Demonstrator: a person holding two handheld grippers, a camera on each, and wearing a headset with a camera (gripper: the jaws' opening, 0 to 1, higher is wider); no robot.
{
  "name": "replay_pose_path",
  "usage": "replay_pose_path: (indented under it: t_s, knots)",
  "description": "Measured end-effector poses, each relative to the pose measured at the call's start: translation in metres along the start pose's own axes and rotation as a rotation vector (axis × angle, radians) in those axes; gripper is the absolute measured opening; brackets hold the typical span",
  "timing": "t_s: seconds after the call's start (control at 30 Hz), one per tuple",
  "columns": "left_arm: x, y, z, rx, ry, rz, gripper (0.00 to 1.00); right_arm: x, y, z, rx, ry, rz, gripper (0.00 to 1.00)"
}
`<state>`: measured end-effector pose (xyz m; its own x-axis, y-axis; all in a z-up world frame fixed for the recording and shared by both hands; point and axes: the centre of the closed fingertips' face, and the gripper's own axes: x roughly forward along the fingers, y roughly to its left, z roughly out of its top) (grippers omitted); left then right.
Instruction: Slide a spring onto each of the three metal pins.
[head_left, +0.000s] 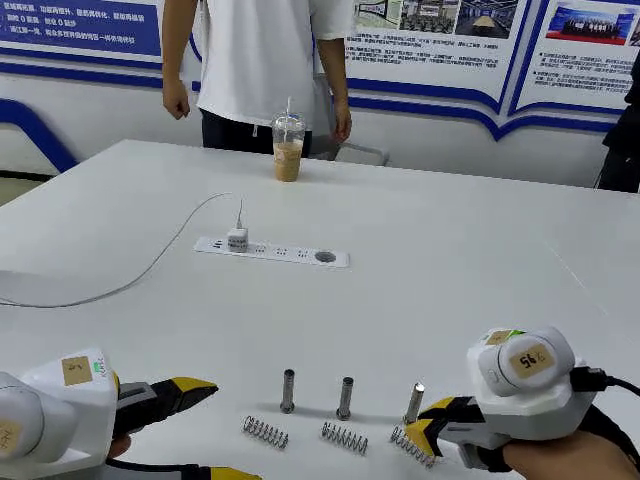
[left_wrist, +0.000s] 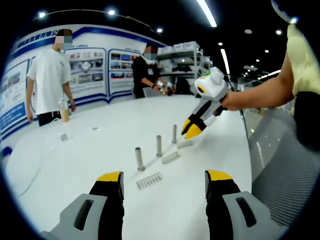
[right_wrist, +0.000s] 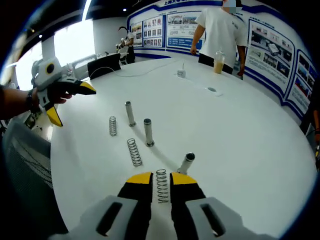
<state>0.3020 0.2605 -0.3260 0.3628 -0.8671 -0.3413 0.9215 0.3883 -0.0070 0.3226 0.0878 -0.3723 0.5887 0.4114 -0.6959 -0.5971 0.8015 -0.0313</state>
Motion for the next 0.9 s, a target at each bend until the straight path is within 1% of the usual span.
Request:
replay_pose_path:
  t_s: [0.1,0.27,0.63,0.9]
  knots:
    - [-0.001,0.001,-0.001,-0.003,0.001,0.004,0.67,0.006,0.003,-0.002,-0.014,0.025,0.016,0.14]
    - [-0.002,0.002,-0.003,-0.007,0.005,0.007,0.67,0.014,0.002,-0.005,-0.040,0.054,0.019,0.14]
    - [0.001,-0.001,-0.004,-0.013,0.009,0.002,0.66,0.023,-0.002,-0.010,-0.058,0.097,0.026,0.14]
    - [0.001,-0.001,-0.007,-0.020,0.011,0.002,0.66,0.028,0.000,-0.013,-0.074,0.119,0.035,0.14]
